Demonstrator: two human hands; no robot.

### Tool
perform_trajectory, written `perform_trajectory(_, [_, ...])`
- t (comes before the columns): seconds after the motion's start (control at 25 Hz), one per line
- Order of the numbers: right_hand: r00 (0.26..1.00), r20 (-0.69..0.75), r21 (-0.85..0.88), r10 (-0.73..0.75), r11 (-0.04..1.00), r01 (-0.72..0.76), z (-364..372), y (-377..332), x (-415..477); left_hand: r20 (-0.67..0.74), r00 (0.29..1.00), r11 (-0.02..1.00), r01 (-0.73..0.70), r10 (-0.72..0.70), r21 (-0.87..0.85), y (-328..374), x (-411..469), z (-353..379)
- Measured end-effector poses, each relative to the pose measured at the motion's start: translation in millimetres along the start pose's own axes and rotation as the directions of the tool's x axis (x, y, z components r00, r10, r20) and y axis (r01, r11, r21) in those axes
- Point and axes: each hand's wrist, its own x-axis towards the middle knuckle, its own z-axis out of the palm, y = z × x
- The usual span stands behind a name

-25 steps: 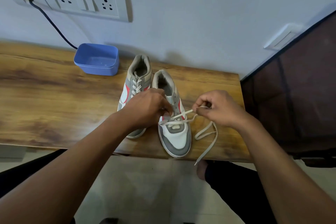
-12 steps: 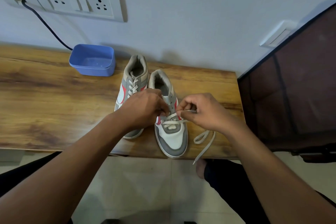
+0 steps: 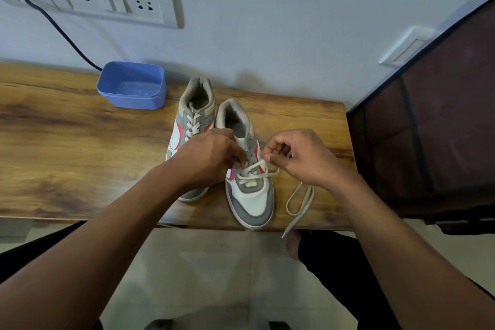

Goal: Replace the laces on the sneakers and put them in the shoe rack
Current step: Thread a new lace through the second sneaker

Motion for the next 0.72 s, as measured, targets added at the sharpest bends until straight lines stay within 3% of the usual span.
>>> perform_trajectory(0.2, [0.998, 0.054, 0.012, -0.025, 1.000, 0.024, 13.2, -15.6, -3.9, 0.020, 1.000, 1.000, -0.001, 0.001, 0.027, -1.4, -1.3, 2.9])
perform_trajectory(0.36, [0.999, -0.040, 0.107, 0.016, 0.994, -0.012, -2.4, -5.3, 0.6, 0.019, 1.000, 1.000, -0.009, 0.009, 0.028, -3.3, -2.7, 3.2])
perform_trajectory(0.72, [0.999, 0.044, 0.046, 0.023, 0.999, -0.025, -0.6, -5.0, -2.0, 0.000, 1.000, 1.000, -0.015, 0.015, 0.016, -4.8, -5.5, 6.4])
